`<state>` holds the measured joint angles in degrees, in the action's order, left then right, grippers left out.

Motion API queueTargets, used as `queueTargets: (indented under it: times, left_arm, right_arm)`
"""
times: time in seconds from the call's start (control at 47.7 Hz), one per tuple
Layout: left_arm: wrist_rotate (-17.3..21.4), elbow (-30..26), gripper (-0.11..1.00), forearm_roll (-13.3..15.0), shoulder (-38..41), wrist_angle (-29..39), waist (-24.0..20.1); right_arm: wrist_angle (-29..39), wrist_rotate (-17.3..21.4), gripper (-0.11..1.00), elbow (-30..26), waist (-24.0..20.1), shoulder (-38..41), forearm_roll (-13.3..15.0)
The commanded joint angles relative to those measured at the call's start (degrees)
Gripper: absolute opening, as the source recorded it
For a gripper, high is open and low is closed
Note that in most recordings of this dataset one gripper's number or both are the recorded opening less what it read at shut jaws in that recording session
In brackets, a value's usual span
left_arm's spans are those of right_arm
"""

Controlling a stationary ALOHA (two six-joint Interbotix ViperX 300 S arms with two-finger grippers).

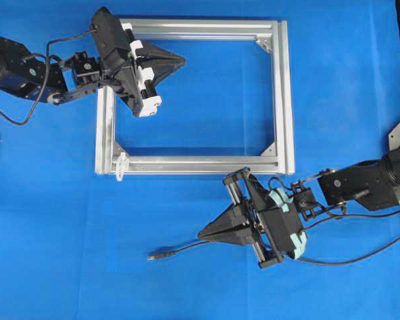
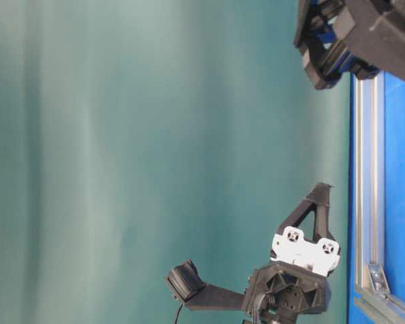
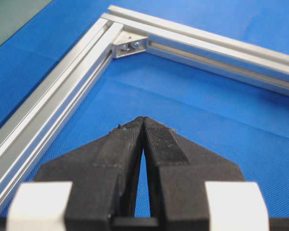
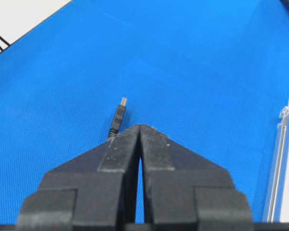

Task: Insert the wire through the string loop located on the left side.
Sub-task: 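Open the right gripper and move it over the black USB cable plug end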

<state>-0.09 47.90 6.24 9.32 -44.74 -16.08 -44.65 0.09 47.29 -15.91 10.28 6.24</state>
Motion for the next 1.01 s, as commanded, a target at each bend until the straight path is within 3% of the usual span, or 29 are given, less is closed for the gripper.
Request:
queueTargets:
  times: [0.0,0.566,0.692,0.901,0.943,0.985]
  left_arm:
    - [0.18,-0.62,0.00,-1.41,-2.29,1.14,0.35]
    - [0.09,-1.05,0.00,-1.41,-2.46,1.58,0.35]
    - [0.09,-1.05,0.00,-1.49,-2.46,1.67,0.35]
    - [0.09,-1.05,0.00,-1.41,-2.46,1.58,0.35]
    - [0.09,-1.14,0.00,-1.41,-2.46,1.67,0.35]
    - [0.09,-1.14,0.00,-1.41,-2.46,1.58,0.35]
  right_arm:
    - [0.00,0.53,0.01,-0.18,-0.44,-2.90,-0.09]
    - [2.99,4.92,0.00,-0.62,-0.62,-2.90,0.00]
    - [2.64,5.98,0.23,-0.97,-0.79,-2.90,-0.09]
    - [2.90,6.77,0.85,-0.97,-0.79,-2.90,-0.62]
    - [2.99,6.77,0.92,-0.97,-0.79,-2.90,-0.79]
    - [3.08,6.86,0.93,-0.97,-0.79,-2.81,-0.97]
